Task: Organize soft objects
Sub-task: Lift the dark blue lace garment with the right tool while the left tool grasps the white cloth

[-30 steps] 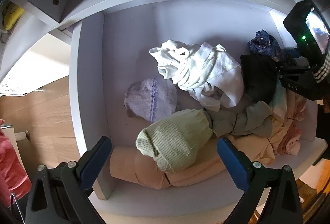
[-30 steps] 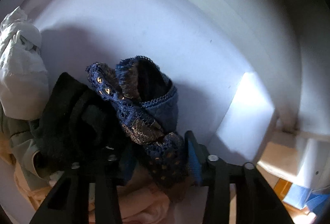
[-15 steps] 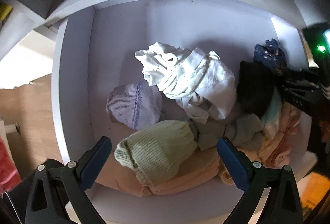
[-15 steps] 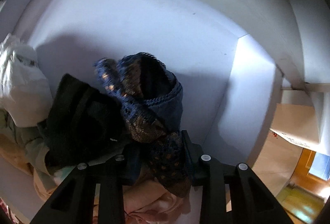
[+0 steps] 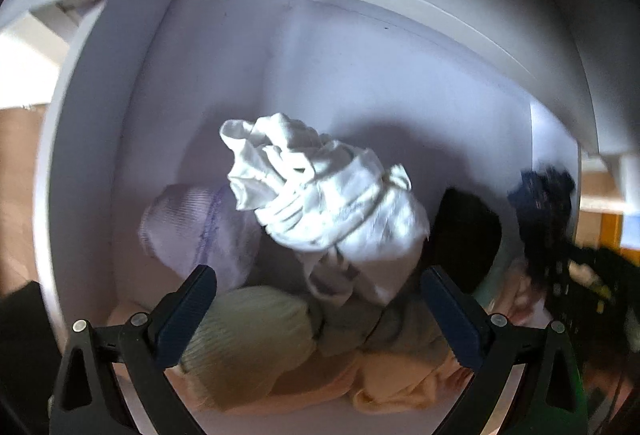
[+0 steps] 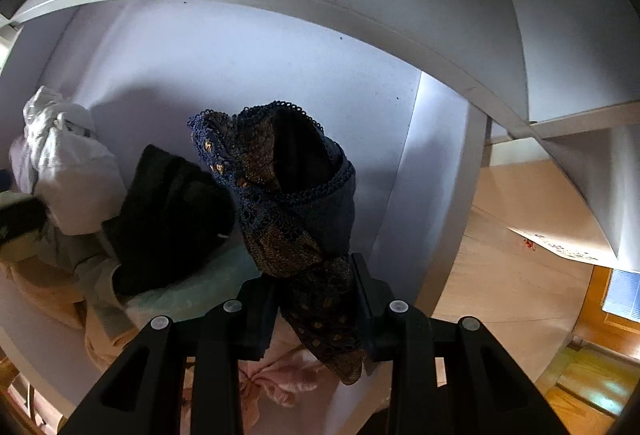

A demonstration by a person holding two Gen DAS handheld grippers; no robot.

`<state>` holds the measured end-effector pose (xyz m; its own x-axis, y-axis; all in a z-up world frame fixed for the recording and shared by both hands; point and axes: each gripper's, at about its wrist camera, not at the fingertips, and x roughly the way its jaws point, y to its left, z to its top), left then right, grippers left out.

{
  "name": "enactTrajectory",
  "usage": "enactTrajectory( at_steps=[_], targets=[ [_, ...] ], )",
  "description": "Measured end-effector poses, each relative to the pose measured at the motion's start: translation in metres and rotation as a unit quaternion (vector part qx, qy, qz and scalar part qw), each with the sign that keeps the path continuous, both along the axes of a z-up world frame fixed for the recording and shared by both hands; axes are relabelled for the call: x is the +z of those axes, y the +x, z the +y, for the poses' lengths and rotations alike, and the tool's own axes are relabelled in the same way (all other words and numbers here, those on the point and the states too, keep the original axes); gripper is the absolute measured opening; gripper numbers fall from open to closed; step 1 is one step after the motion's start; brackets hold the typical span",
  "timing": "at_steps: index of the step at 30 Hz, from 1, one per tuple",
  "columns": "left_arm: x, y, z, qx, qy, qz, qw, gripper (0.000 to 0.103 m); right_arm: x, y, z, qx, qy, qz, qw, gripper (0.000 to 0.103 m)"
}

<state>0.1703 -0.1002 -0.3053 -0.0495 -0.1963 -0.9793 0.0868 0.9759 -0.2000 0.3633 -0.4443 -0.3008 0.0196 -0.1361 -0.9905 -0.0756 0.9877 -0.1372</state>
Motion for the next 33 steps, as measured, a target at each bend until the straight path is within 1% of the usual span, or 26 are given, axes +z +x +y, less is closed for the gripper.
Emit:
enactTrajectory(
  at_steps=[4, 7, 9, 11, 13, 14, 17, 20, 21, 22, 23, 30, 31, 33],
  targets=[
    [-0.007, 0.012, -0.007, 0.018, -0.028, 0.007, 0.9994, 0.103, -0.002, 0.006, -0.008, -0.004, 0.01, 0.001, 1.0, 0.032],
    [-0.011, 0.024, -0.016, 0.031, -0.048, 0.004, 0.9984, 0.103, -0.003, 0.009, -0.013, -0.007, 0.012, 0.001, 1.0, 0.032],
    [-0.017, 0.033, -0.024, 0.027, -0.033, 0.003, 0.9991, 0.103, -0.004, 0.004, -0.014, -0.013, 0.017, 0.0, 1.0, 0.032],
    [-0.025, 0.038, -0.032, 0.014, -0.017, -0.002, 0.9998, 0.103, -0.01, -0.016, -0.009, -0.022, 0.03, -0.003, 0.999, 0.032],
    [-0.032, 0.044, -0.039, -0.001, 0.007, -0.008, 0.9999, 0.103, -0.002, -0.019, -0.012, -0.025, 0.041, -0.007, 0.999, 0.032],
    [-0.034, 0.047, -0.043, -0.009, 0.014, -0.013, 0.9998, 0.103, 0.001, -0.032, -0.011, -0.026, 0.045, -0.009, 0.999, 0.032],
    [-0.044, 0.051, -0.059, -0.029, 0.031, -0.019, 0.9989, 0.103, 0.007, -0.036, -0.014, -0.032, 0.055, -0.014, 0.998, 0.032],
    [-0.051, 0.057, -0.07, -0.042, 0.039, -0.024, 0.9981, 0.103, 0.014, -0.039, -0.019, -0.04, 0.064, -0.015, 0.997, 0.032],
    [-0.052, 0.059, -0.074, -0.048, 0.04, -0.026, 0.9977, 0.102, 0.013, -0.04, -0.021, -0.041, 0.066, -0.014, 0.997, 0.032],
    [-0.051, 0.057, -0.076, -0.051, 0.04, -0.026, 0.9975, 0.101, 0.021, -0.042, -0.02, -0.04, 0.066, -0.013, 0.997, 0.032],
    [-0.051, 0.058, -0.078, -0.054, 0.043, -0.029, 0.9972, 0.1, 0.022, -0.042, -0.021, -0.04, 0.065, -0.01, 0.997, 0.032],
    [-0.047, 0.056, -0.093, -0.064, 0.052, -0.043, 0.9956, 0.093, 0.017, -0.041, -0.029, -0.037, 0.067, -0.011, 0.997, 0.032],
    [-0.047, 0.057, -0.095, -0.065, 0.054, -0.044, 0.9954, 0.092, 0.012, -0.044, -0.029, -0.037, 0.068, -0.011, 0.997, 0.032],
    [-0.045, 0.058, -0.097, -0.067, 0.056, -0.048, 0.995, 0.088, 0.015, -0.046, -0.03, -0.038, 0.069, -0.011, 0.997, 0.032]
  ],
)
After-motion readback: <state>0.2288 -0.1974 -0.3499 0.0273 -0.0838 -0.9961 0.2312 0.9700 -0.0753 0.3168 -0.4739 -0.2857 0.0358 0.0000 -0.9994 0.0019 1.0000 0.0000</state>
